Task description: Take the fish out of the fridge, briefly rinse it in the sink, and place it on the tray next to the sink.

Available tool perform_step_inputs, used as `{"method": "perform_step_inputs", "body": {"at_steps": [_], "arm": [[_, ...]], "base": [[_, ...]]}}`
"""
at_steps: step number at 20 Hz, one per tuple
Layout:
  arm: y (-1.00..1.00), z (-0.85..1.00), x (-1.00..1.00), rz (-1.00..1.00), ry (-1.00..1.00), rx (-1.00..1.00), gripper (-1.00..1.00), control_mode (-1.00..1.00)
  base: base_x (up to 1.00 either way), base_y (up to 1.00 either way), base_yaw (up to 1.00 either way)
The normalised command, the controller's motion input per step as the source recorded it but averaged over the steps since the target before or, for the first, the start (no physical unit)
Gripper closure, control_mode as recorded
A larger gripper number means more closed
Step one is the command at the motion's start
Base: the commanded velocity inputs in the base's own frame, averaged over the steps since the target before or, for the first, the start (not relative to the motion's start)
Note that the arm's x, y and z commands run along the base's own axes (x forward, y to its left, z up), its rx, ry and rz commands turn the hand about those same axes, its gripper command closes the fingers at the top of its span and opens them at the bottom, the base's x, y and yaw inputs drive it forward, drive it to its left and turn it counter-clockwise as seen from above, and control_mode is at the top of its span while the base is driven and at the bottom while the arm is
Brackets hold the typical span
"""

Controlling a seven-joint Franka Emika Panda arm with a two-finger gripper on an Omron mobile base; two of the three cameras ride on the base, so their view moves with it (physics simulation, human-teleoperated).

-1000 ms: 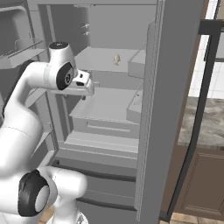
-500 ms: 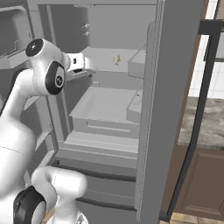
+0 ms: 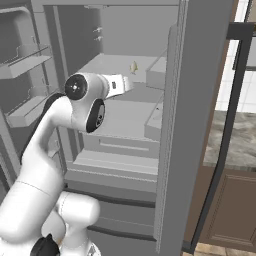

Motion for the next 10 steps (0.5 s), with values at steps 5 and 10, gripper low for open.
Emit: {"method": "perform_step_inputs", "body": {"at_steps": [5,10], "arm": [[0.0,0.7,0.86,0.0,0.29,0.16,-1.0,-1.0],[0.0,0.36,0.32,0.0,0.22,0.05,-1.0,-1.0]], "base": [[0.0,0.0,0.0],[0.0,0.0,0.0]]}}
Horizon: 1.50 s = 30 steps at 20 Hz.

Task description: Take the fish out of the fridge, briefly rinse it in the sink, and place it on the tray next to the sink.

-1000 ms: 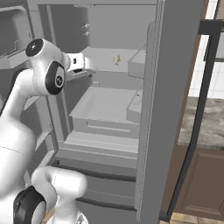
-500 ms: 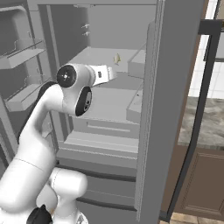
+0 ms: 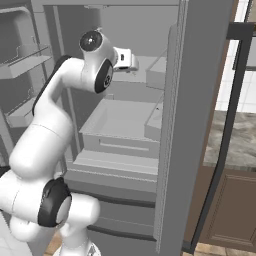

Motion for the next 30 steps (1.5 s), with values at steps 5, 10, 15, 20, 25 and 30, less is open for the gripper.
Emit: {"method": "perform_step_inputs", "body": {"at_steps": [5,10,15,20,25,30], "arm": [[-0.03,-0.11,0.05,0.03,-0.01,0.04,-1.0,-1.0],[0.0,-0.36,0.26,0.04,-0.03,0.0,-1.0,-1.0],[0.0,-0.34,0.54,0.0,-0.05,0.0,-1.0,-1.0],[0.0,-0.09,0.78,0.0,0.0,0.03,-1.0,-1.0],[0.0,0.0,0.69,0.0,0.01,0.08,-1.0,-1.0],[0.0,0.0,0.46,0.0,0.03,0.11,-1.0,-1.0]], "base": [[0.0,0.0,0.0],[0.0,0.0,0.0],[0.0,0.0,0.0],[0.0,0.0,0.0],[0.0,0.0,0.0],[0.0,0.0,0.0]]}}
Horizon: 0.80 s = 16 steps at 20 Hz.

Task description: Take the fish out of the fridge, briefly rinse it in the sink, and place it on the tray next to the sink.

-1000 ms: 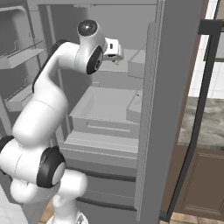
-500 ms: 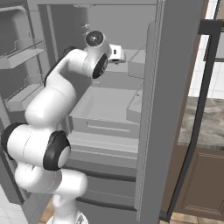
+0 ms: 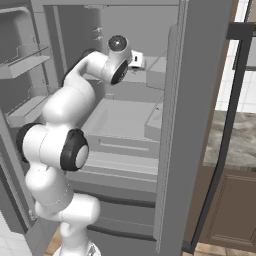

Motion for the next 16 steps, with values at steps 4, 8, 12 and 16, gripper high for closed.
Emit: {"method": "perform_step_inputs", "body": {"at_steps": [4,8,12,16], "arm": [[0.0,-0.05,0.31,0.0,0.0,0.0,-1.0,-1.0],[0.0,-0.3,0.04,0.0,0.0,-0.14,-1.0,-1.0],[0.0,-0.18,0.09,-0.01,0.0,-0.14,-1.0,-1.0],[0.0,-0.03,0.22,-0.01,0.0,-0.06,-1.0,-1.0]], "base": [[0.0,0.0,0.0],[0.0,0.0,0.0],[0.0,0.0,0.0],[0.0,0.0,0.0]]}}
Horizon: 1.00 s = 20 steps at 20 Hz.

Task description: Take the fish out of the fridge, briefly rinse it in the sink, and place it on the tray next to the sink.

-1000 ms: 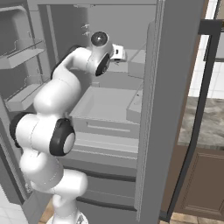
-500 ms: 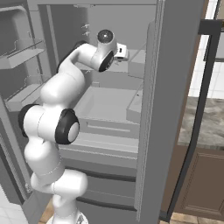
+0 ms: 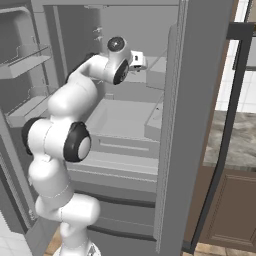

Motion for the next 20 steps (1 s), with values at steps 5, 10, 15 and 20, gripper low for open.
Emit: {"method": "perform_step_inputs", "body": {"at_steps": [5,10,15,20], "arm": [[-0.04,0.0,0.39,-0.01,0.04,0.0,-1.0,-1.0],[-0.22,0.0,0.35,-0.02,0.05,0.02,-1.0,-1.0],[-0.25,-0.03,0.36,-0.01,0.01,0.01,-1.0,-1.0],[-0.04,-0.3,0.24,0.0,0.0,0.01,-1.0,-1.0]], "base": [[0.0,0.0,0.0],[0.0,0.0,0.0],[0.0,0.0,0.0],[0.0,0.0,0.0]]}}
